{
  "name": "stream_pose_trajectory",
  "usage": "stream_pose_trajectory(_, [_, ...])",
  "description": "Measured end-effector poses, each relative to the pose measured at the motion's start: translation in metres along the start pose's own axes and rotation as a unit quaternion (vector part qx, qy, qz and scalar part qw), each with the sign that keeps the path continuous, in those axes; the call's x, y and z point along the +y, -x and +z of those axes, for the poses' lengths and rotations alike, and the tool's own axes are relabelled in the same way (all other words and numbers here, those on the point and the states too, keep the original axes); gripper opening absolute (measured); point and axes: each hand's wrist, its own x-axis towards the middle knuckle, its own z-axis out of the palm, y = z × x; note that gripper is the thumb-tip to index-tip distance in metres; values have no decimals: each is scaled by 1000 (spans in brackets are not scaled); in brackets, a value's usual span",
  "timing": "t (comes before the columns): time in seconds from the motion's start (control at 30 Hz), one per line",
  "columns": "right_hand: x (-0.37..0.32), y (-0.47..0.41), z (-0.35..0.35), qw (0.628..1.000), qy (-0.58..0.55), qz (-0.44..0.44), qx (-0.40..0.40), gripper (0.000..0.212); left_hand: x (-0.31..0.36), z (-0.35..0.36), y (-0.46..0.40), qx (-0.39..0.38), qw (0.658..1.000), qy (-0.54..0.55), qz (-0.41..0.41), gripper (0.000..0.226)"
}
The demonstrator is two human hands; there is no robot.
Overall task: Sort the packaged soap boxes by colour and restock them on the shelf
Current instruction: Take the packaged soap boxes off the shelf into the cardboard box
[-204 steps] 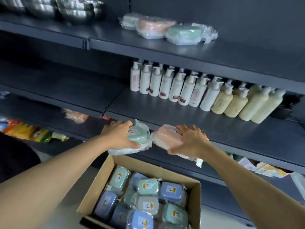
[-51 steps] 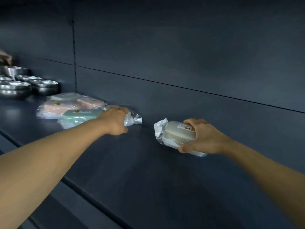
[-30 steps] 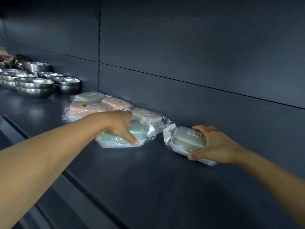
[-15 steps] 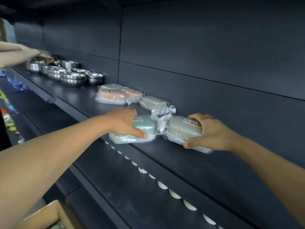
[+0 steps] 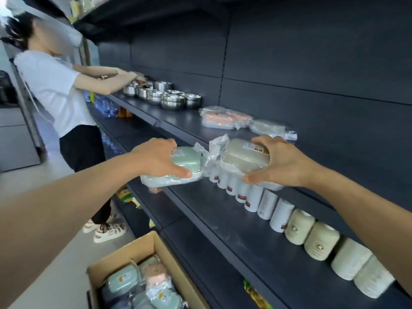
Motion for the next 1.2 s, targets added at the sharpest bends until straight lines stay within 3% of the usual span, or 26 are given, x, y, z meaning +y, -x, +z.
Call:
stream_pose_trajectory(0.2, [-80, -35, 77, 999, 20, -3, -33, 97, -105, 26, 12, -5, 999, 26, -27, 86])
stream_pose_trajectory(0.47, [-149, -66, 219, 990, -23, 107, -87, 100, -246, 85, 0, -79, 997, 7, -3, 92])
stream_pose_trajectory(0.53, [-157, -65, 251, 985, -26, 137, -104, 99, -270, 106, -1, -110, 994, 3, 3, 84])
stream_pose_trajectory(0.77, [-157, -56, 347, 960, 3, 209, -185, 104, -319, 194, -6, -208, 977, -5, 33, 89])
stream_pose_trajectory(1.0, [-126, -53, 447, 924, 8, 292, -246, 99, -327, 297, -19, -305, 952, -22, 25, 89])
stream_pose_trajectory(1.2, [-87, -51, 524, 890, 1, 345, -298, 97, -324, 383, -30, -367, 923, -99, 59, 90])
